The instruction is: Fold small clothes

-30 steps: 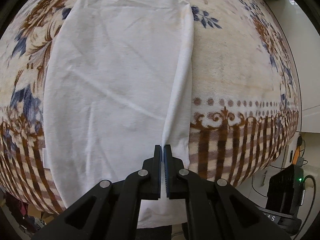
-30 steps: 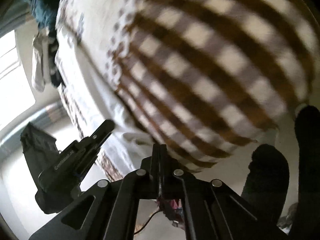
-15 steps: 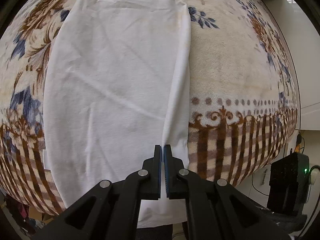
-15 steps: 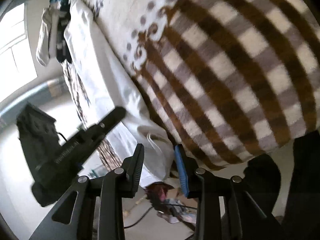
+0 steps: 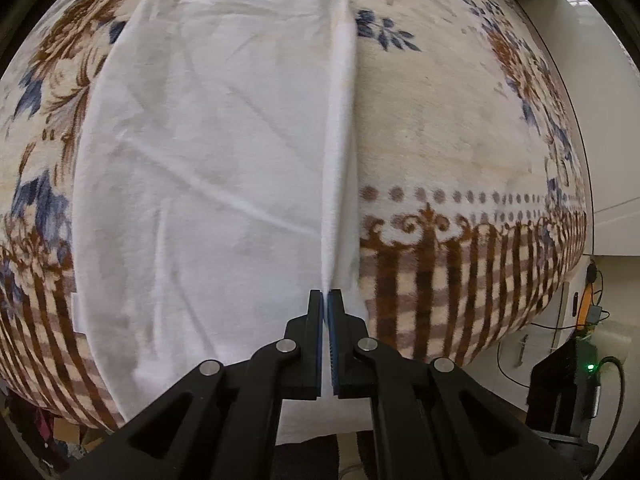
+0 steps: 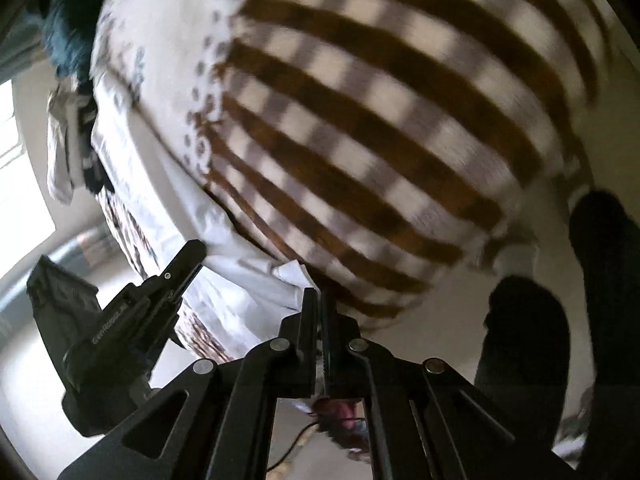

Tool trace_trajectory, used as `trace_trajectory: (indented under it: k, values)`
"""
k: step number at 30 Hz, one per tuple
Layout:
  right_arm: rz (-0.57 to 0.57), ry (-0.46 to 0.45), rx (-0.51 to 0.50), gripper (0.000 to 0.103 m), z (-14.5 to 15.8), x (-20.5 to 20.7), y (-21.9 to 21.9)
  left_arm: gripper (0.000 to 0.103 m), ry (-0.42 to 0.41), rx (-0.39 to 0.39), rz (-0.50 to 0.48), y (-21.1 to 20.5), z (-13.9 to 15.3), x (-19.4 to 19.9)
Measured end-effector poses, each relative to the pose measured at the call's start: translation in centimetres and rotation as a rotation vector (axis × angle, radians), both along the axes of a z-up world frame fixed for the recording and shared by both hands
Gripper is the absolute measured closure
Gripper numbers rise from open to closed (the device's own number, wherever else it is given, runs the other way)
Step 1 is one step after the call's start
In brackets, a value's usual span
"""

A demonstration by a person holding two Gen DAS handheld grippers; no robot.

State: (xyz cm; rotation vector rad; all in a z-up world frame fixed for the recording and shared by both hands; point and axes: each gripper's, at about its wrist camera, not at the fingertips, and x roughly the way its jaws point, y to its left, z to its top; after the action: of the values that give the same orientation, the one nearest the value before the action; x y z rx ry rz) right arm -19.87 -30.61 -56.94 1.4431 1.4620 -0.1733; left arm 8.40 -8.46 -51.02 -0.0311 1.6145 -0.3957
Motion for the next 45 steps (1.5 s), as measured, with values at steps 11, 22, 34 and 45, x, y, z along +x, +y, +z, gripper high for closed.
trace_trajectory:
  k: [11, 22, 34, 45]
  values:
    - [0.207, -0.024, -0.187, 0.049, 2.7, 1.0, -2.1, 0.086, -0.056, -0.053, 0.145, 4.5, 4.4, -1.3]
    - [0.559, -0.147, -0.108, 0.081, -0.9, 7.3, 3.5, 0.080, 0.015, 0.021, 0.295, 15.2, -1.3, -4.0]
    - [0.654, -0.014, -0.147, 0.086, 0.8, 1.8, 3.8, 0.095, -0.026, -0.045, 0.262, 16.1, -3.1, -5.6]
    - [0.502, -0.090, -0.235, 0.050, 9.3, 8.9, 2.5, 0.061, -0.061, -0.121, 0.308, 20.3, 3.5, -2.9]
